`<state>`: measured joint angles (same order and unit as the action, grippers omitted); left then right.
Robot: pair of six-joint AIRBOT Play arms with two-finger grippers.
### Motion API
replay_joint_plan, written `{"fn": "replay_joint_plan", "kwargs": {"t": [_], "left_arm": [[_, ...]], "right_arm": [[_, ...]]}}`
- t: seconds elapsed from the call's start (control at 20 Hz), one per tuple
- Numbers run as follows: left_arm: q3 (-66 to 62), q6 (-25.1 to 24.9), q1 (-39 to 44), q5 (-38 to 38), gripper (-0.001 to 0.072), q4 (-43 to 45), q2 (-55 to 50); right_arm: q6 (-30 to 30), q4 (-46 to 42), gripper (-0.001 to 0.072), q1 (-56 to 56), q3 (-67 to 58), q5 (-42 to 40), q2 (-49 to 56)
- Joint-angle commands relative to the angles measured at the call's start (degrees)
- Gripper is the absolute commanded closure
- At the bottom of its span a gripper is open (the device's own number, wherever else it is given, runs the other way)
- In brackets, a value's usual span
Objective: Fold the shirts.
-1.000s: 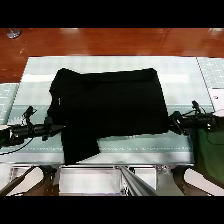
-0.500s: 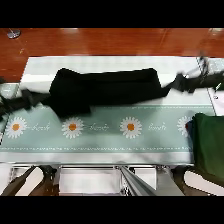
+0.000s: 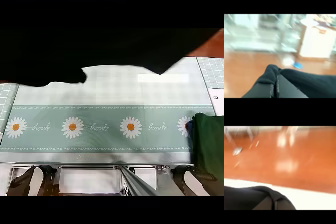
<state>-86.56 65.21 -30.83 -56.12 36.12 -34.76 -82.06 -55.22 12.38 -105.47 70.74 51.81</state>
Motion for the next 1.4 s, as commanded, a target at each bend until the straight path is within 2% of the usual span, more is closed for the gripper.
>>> {"fn": "replay_joint_plan", "kwargs": {"t": [0.0,0.2,0.45,0.6,0.75,0.95,1.1,1.35], "left_arm": [[-7.89,4.98,0.07,-0.48,0.0687,12.24,5.57],[-8.15,7.21,2.86,-5.16,0.0687,20.79,12.04],[-7.52,11.39,10.95,-9.22,0.0687,31.26,14.6],[0.0,11.61,11.15,-10.32,0.0686,31.12,13.33],[11.61,11.54,11.19,-9.22,0.0686,26.4,9.55],[24.17,6.08,11.76,-1.25,0.0686,14.64,-1.31],[25.07,5.73,15.67,5.81,0.0686,14.86,-13.6],[22.77,6.97,24.2,23.17,0.0686,14.8,-34.07]], "right_arm": [[-2.03,-7.08,0.0681,-0.04,-2.01,0.31,-10.78],[-3.91,-9.81,0.0681,-0.04,-2.01,6.91,-17.14],[-6.36,-13.99,0.0681,-0.04,-1.2,18.27,-18.4],[-6.73,-14.62,0.0681,-0.04,5.77,18.6,-18.4],[-6.32,-14.34,0.0681,-0.04,18.34,12.13,-18.38],[-5.77,-13.09,0.0681,-0.11,33.55,1.33,-12.92],[-3.26,-9.92,0.0681,-0.11,37.09,-6.43,-1.44],[1.97,2.03,0.0681,-0.11,33.62,-20.06,22.53]]}}
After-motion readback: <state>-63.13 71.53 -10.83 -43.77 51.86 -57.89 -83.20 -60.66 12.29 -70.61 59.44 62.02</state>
